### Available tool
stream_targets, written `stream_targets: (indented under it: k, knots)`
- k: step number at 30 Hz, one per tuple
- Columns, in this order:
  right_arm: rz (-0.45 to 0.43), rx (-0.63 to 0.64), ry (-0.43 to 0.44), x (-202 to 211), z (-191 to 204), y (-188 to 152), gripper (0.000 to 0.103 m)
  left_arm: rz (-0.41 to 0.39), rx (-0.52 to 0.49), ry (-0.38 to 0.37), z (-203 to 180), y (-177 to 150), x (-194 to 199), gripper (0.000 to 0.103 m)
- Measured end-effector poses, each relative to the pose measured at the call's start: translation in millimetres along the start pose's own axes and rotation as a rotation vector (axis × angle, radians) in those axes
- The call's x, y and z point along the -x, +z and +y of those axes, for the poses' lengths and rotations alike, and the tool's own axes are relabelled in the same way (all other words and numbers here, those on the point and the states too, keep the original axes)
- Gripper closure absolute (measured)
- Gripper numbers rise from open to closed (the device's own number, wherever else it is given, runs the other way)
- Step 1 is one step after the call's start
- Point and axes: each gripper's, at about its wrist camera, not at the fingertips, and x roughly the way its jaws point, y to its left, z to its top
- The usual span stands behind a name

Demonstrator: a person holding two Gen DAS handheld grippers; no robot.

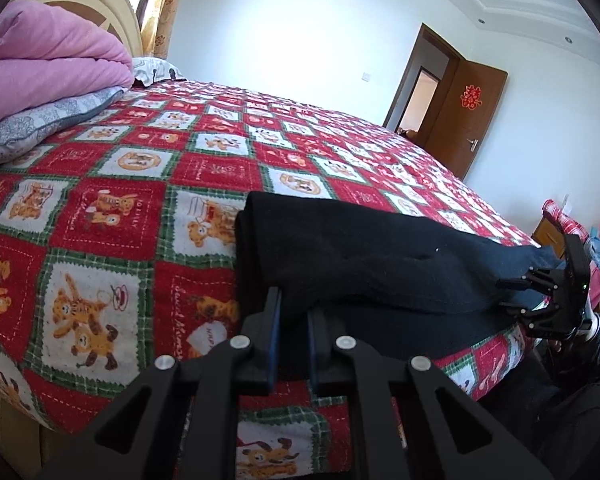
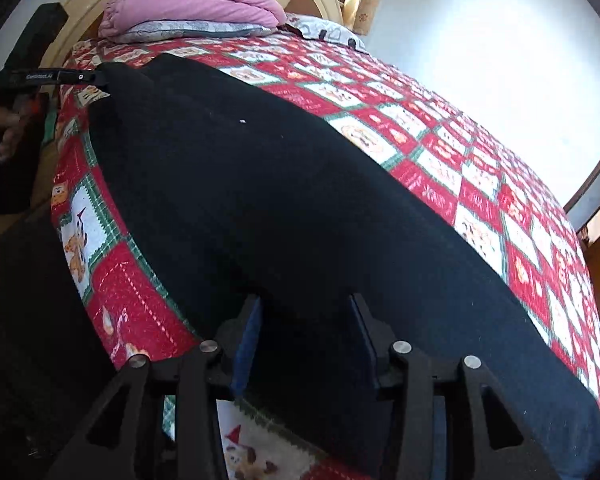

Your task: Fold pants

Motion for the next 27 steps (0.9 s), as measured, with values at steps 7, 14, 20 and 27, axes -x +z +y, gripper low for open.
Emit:
stream_targets:
  k: [7,14,20,27]
  knots:
    - [-0.004,-0.112,0.05,2,-20,7,0.094,-0.018,0.016,-0.021,3,3,2,0.091]
    - [-0.067,-0.05,0.027,37,-8,10,0.099,-0.05,0.017,-0.03,8,7,14,0.093]
    - [-0.032,0.007,0.038,30,10,-5,0.099,0.002,0.015,-0.019,19,-18,7,0.093]
    - [-0.036,-0.055,0.076,32,8,-14,0.1,-0.035,0.085,-0.023,40,-26,18,0.093]
